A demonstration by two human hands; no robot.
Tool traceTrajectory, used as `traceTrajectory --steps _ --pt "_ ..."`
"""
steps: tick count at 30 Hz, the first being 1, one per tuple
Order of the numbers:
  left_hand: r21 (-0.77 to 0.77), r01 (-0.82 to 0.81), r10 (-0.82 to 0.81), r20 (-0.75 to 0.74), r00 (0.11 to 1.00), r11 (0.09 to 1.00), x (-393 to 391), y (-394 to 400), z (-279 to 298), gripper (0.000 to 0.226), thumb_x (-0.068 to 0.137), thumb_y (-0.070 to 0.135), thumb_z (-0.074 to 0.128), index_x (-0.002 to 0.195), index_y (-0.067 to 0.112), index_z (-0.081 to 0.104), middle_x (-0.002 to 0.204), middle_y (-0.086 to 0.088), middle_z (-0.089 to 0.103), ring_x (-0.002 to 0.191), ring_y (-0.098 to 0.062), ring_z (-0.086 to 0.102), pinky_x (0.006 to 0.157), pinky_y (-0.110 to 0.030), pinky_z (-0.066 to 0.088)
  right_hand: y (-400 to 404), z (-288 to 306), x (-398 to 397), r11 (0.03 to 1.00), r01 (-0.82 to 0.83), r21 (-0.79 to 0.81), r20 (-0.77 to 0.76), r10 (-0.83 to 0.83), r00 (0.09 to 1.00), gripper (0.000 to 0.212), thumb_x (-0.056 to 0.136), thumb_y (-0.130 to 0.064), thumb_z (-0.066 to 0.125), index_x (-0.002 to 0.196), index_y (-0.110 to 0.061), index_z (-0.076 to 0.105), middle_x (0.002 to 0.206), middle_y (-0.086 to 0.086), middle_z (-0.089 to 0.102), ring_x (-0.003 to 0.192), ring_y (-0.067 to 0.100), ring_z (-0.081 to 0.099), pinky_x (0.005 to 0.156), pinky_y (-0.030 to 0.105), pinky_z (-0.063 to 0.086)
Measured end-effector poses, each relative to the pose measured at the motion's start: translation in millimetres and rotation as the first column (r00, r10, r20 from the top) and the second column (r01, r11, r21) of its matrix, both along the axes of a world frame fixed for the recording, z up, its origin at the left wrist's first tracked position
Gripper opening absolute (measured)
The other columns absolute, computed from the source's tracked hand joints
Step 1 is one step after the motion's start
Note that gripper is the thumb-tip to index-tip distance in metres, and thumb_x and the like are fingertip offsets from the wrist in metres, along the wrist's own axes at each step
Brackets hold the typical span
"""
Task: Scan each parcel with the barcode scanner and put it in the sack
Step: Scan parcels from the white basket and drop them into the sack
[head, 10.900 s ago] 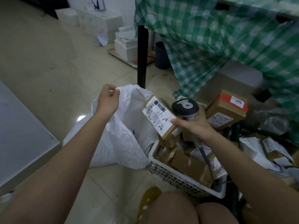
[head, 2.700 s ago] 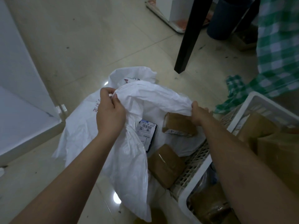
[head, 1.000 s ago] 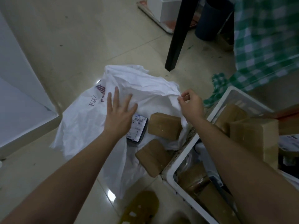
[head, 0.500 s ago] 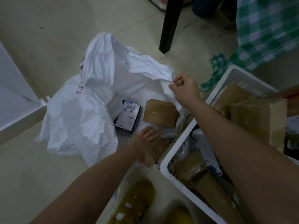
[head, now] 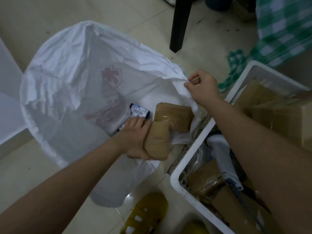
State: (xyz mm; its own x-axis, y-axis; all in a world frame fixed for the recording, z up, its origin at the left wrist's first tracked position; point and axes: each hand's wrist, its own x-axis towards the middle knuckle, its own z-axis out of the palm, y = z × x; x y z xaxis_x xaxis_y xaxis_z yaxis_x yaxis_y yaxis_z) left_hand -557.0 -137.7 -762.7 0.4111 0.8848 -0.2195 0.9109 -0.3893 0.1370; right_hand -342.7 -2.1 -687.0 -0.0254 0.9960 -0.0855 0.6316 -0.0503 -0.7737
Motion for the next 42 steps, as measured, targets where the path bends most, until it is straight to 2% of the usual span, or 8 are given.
traceTrajectory --steps 5,8,11,14,20,23,29,42 --pt "0.074 -0.347 0.355 -0.17 0.919 0.935 -11.0 45.3 23.5 0.126 0.062 0.08 0.057 0.144 -0.01 0.026 0.146 -0.037 0.027 0.135 -0.054 0.027 0.111 -0.061 0.019 3.1 7.5 -6.2 0.999 0.046 -0.023 -0.122 -0.048 0.991 0.032 0.087 -0.014 0.066 0.117 -0.013 0.057 0.097 -0.001 0.06 0.083 0.008 0.056 0.082 0.028 0.05" --pt "-0.003 -0.342 0.321 -0.335 0.886 0.94 2.8 52.6 40.9 0.1 0.083 0.068 0.051 0.15 0.002 0.018 0.157 -0.027 0.006 0.146 -0.044 0.001 0.117 -0.052 -0.003 7.7 -2.8 -5.8 0.969 -0.061 -0.239 -0.078 0.044 0.996 0.083 0.087 -0.015 0.068 0.152 -0.013 0.017 0.148 0.01 0.038 0.131 0.024 0.043 0.1 0.029 0.037" --pt "0.477 0.061 0.183 -0.448 0.875 0.877 6.8 33.4 71.5 0.04 0.087 0.035 0.059 0.123 0.017 0.062 0.15 -0.014 0.039 0.143 -0.032 0.028 0.116 -0.052 -0.001 3.7 -24.9 -0.4 0.832 -0.105 -0.545 0.248 0.279 0.928 0.088 0.094 -0.02 0.059 0.152 -0.004 -0.004 0.155 0.02 0.021 0.137 0.035 0.033 0.103 0.036 0.035" --pt "0.798 -0.056 0.417 -0.252 0.873 0.6 -22.4 39.6 108.5 0.056 0.082 0.012 0.061 0.137 0.013 0.048 0.155 -0.017 0.029 0.143 -0.036 0.027 0.115 -0.057 0.002 -5.4 -39.9 -5.7 0.875 -0.129 -0.468 0.426 0.351 0.834 0.06 0.096 -0.021 0.05 0.146 -0.003 0.022 0.144 0.025 0.036 0.126 0.038 0.043 0.093 0.038 0.04" --pt "0.471 -0.545 0.675 -0.162 0.72 0.694 -59.9 57.5 116.9 0.109 0.077 0.053 0.07 0.154 0.02 0.001 0.16 -0.02 -0.001 0.143 -0.051 0.003 0.106 -0.071 0.001 -1.5 -37.0 -18.2 0.931 -0.03 -0.364 0.397 0.184 0.899 0.092 0.093 -0.036 0.058 0.153 -0.017 -0.01 0.156 0.017 0.012 0.138 0.038 0.023 0.109 0.05 0.029" --pt "0.304 -0.686 0.729 -0.047 0.683 0.662 -67.9 63.1 106.4 0.09 0.091 0.013 0.058 0.154 0.026 -0.006 0.156 -0.02 0.015 0.126 -0.048 0.038 0.091 -0.055 0.042 11.2 -38.6 -13.8 0.924 -0.043 -0.38 0.396 0.204 0.895 0.099 0.089 -0.037 0.063 0.152 -0.012 -0.009 0.157 0.017 0.011 0.142 0.037 0.018 0.112 0.05 0.027" --pt "0.262 -0.76 0.765 0.104 0.635 0.595 -104.9 56.8 93.6 0.082 0.088 -0.007 0.042 0.154 0.025 0.005 0.127 -0.022 0.043 0.076 -0.037 0.049 0.064 -0.043 0.039 30.0 -65.4 -7.7 0.833 0.02 -0.553 0.447 0.276 0.851 0.098 0.092 -0.016 0.059 0.149 -0.008 -0.02 0.159 0.019 0.0 0.145 0.039 0.011 0.116 0.047 0.022" --pt "0.143 -0.923 0.9 0.214 0.38 0.356 -137.9 47.9 71.5 0.037 0.098 0.023 0.042 0.129 0.006 0.033 0.116 -0.022 0.055 0.099 -0.047 0.056 0.089 -0.053 0.043 37.8 -103.0 -6.2 0.775 0.061 -0.629 0.598 0.432 0.675 0.048 0.093 -0.024 0.052 0.137 -0.004 0.044 0.138 0.018 0.046 0.122 0.035 0.048 0.102 0.042 0.041"
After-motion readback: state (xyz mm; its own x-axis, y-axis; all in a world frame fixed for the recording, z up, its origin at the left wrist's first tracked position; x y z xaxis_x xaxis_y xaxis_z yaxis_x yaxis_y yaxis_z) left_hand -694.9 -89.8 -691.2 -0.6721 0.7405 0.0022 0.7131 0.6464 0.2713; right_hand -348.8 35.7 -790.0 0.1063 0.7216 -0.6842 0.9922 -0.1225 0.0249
